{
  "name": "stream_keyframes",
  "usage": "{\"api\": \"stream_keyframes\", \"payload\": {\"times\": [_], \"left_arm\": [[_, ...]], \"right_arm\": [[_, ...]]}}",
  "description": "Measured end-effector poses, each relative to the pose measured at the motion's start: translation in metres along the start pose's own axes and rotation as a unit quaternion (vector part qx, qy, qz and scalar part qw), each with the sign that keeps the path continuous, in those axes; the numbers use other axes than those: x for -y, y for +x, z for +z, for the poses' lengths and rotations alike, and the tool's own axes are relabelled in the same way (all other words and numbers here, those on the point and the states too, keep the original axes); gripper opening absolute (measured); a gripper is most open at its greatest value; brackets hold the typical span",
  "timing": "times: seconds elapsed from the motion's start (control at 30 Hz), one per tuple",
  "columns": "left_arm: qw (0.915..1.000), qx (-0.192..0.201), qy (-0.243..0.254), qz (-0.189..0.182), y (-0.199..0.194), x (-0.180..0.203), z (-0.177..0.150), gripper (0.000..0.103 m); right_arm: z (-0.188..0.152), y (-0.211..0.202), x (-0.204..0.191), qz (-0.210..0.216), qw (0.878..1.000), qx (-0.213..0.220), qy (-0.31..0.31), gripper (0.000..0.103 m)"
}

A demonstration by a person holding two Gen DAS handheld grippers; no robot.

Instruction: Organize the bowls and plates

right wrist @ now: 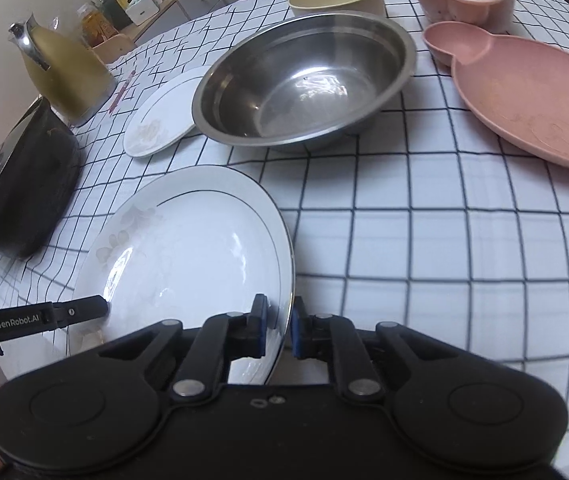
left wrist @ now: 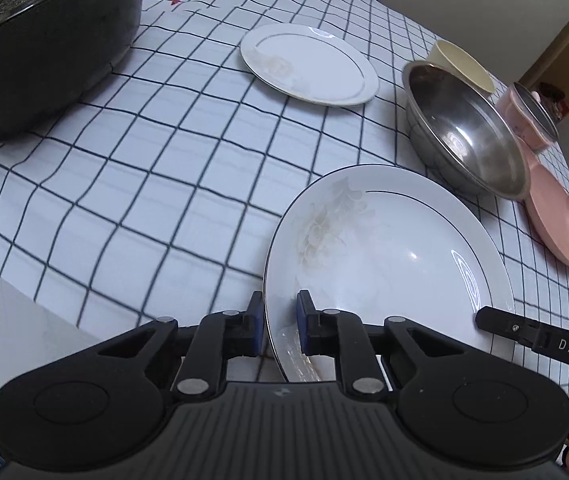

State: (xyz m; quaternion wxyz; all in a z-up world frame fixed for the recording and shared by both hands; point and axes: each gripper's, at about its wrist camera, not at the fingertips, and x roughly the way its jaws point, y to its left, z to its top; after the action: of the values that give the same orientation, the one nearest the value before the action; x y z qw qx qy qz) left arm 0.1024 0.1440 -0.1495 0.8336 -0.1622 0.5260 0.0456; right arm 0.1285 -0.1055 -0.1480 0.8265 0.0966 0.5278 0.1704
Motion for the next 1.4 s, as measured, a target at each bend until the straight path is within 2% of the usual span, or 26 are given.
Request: {"api": "stream_keyframes", "payload": {"times": [0.33, 0.7, 0.83, 1.1, 1.4], "left_arm": [[0.9998, -0.009, 0.017, 0.004, -0.017, 0.012, -0.033, 0.015], [0.9999, -0.008, 0.009, 0.007, -0.019, 0.008, -0.045, 0.016], [0.9998, -0.008, 0.015, 0.010, -0.019, 0.010, -0.045, 0.016], [0.9997, -0.002, 0.019, 0.016, -0.023, 0.009, -0.045, 0.016], [0.9984, 0.020, 0.036, 0.038, -0.037, 0.010, -0.045, 0.016]], "right_arm": [[-0.034, -0.025, 0.010, 0.000, 1.000, -0.014, -0.009, 0.012], [-0.050, -0.025, 0.007, -0.010, 1.000, -0.013, -0.021, 0.015], [-0.050, -0.026, 0.004, -0.019, 0.999, -0.011, -0.030, 0.023], [-0.050, -0.035, 0.006, -0.033, 0.999, 0.002, -0.032, 0.029], [-0.044, -0.055, -0.004, -0.041, 0.997, 0.035, -0.056, 0.037]]}}
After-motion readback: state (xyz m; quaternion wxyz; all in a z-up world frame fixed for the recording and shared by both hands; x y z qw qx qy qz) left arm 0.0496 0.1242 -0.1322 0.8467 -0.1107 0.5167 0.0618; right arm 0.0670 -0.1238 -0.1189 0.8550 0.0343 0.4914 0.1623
